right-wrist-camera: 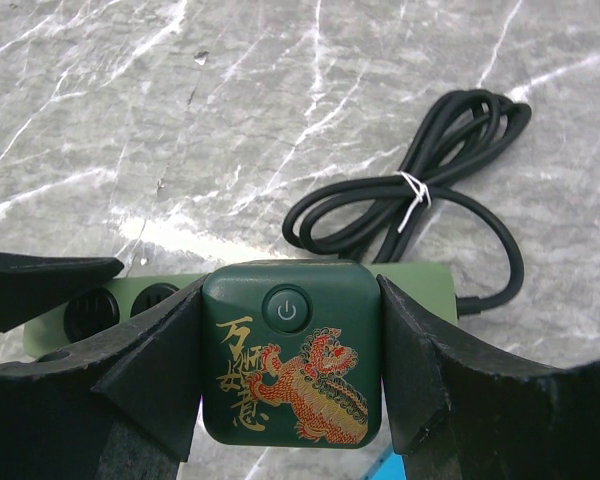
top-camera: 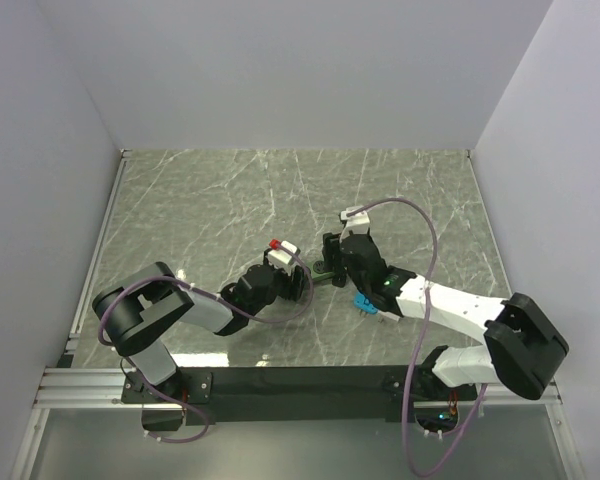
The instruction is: Insert the plug
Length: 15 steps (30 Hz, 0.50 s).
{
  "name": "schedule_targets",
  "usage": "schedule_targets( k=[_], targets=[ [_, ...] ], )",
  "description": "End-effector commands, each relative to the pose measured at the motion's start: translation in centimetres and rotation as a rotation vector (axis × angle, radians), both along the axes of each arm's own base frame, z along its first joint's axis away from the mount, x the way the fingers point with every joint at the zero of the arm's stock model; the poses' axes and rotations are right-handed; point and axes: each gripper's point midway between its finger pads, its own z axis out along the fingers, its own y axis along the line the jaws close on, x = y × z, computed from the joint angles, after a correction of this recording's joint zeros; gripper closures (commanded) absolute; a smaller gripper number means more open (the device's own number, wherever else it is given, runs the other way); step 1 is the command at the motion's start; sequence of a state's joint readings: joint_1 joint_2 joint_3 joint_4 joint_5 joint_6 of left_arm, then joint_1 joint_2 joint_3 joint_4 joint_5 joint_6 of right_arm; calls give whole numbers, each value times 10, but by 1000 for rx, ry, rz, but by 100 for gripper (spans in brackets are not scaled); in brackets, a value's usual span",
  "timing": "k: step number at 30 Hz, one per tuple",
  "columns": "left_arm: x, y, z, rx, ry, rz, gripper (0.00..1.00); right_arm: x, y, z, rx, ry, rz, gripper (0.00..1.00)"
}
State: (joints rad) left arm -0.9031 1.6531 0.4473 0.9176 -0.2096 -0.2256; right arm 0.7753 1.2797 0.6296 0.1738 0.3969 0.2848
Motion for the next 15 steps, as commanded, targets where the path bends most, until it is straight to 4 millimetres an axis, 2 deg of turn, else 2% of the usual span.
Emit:
schedule_targets(
  k=[1,5,9,15],
  targets=[
    [-4,-2,-8,32,20,-13,36,14,10,19,-7,-72,3,100],
    [-4,-1,-7,31,18,-15,36,15,10,18,-24,-67,4,100],
    [-4,-1,-8,38,18,-10,36,13,1,19,-37,-74,-21,100],
    [-3,-2,-10,43,24,-16,36,8,-3,27,-11,-94,-30,100]
  ],
)
